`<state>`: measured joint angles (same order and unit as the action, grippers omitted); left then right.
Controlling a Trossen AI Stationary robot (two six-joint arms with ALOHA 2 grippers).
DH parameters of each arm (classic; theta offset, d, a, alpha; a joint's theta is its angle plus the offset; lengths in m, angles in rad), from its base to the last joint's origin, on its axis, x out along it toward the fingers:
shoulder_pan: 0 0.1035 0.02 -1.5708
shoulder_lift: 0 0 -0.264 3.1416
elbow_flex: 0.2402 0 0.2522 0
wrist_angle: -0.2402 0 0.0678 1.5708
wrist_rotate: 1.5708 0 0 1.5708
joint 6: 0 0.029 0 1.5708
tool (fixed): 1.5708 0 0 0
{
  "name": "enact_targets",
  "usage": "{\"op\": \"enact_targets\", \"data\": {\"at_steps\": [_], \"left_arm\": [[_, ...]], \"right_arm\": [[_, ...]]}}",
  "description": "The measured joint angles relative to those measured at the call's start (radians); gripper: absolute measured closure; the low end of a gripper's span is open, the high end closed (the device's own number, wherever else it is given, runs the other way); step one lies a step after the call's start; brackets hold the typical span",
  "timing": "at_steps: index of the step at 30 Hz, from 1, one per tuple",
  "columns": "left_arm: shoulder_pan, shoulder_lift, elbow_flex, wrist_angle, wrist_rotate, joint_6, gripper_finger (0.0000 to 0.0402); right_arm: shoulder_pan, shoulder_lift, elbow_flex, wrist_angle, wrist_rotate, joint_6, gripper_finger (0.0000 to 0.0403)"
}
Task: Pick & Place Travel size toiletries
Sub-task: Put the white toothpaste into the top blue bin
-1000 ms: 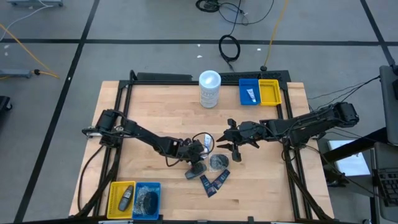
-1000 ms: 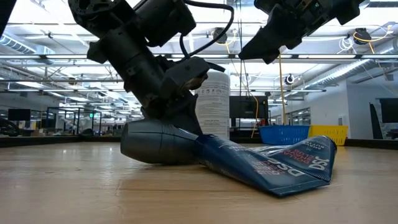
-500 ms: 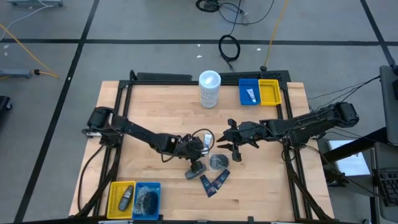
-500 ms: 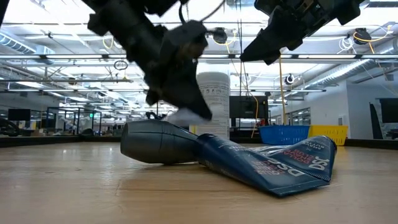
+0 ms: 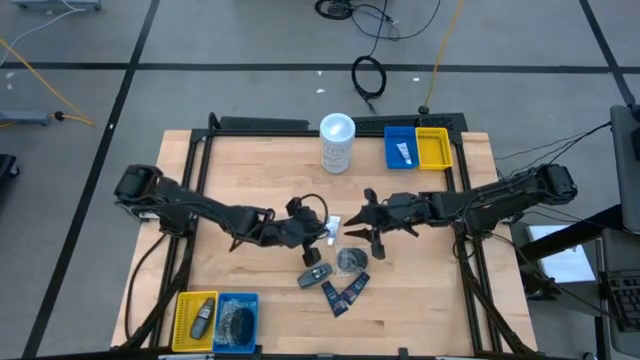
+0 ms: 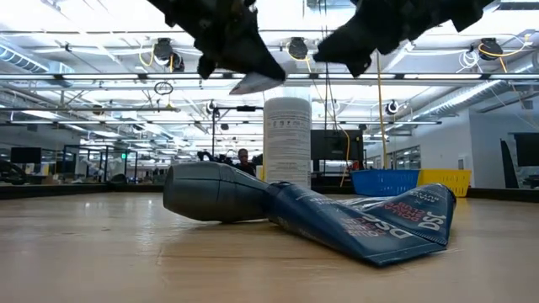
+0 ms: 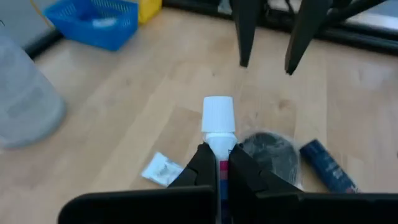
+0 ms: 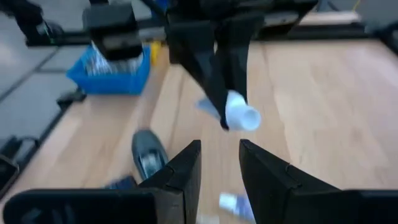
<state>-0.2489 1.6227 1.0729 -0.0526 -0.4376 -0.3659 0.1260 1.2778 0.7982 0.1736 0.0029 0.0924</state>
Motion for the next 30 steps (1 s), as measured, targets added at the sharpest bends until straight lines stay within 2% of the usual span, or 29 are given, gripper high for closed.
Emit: {"op": "enact_targets", "data": {"at_steps": [7, 18, 30], "left_arm": [[-0.021, -0.005, 0.000, 0.044, -0.036, 0.050, 0.0396], [-0.028, -0.006, 0.001, 0.100, -0.064, 0.101, 0.0396], [-0.028, -0.006, 0.001, 0.110, -0.061, 0.110, 0.0387]], "right_arm": [[-0.003, 0.000, 0.000, 0.078, 0.058, -0.012, 0.0303], [-0.003, 0.067, -0.001, 0.158, 0.047, -0.046, 0.0301], [-0.003, 0.080, -0.001, 0.234, 0.047, -0.076, 0.0233]]}}
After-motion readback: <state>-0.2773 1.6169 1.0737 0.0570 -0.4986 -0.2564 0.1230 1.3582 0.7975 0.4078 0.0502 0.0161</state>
